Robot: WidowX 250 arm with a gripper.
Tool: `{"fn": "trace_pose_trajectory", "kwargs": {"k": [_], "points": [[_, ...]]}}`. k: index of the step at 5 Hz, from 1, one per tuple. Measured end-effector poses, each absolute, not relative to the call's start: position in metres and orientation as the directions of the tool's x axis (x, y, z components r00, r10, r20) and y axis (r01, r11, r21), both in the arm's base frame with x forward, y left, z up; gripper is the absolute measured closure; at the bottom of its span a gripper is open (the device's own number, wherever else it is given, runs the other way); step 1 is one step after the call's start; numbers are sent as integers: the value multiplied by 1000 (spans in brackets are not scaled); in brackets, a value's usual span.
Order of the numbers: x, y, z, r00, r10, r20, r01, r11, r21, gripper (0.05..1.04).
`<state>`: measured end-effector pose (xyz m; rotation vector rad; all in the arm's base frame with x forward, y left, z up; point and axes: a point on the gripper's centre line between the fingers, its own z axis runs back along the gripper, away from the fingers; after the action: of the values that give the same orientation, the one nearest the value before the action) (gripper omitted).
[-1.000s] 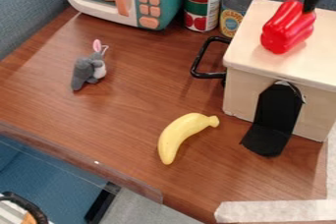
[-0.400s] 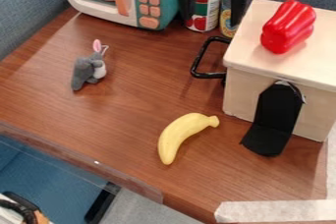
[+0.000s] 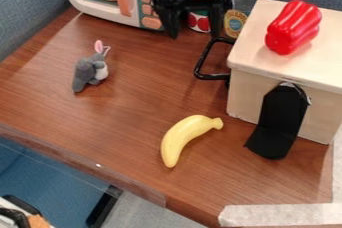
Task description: Pulls the object towards left and open it
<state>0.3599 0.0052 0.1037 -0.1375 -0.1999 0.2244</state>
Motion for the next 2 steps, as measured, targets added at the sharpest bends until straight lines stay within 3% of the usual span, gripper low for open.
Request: {"fn": "trace_pose_trajectory", "kwargs": {"k": [1, 2], "points": [[369, 12, 79, 944, 290, 159, -252, 942, -221, 84], [378, 15, 59, 946, 304, 113, -276, 937, -213, 84]]}}
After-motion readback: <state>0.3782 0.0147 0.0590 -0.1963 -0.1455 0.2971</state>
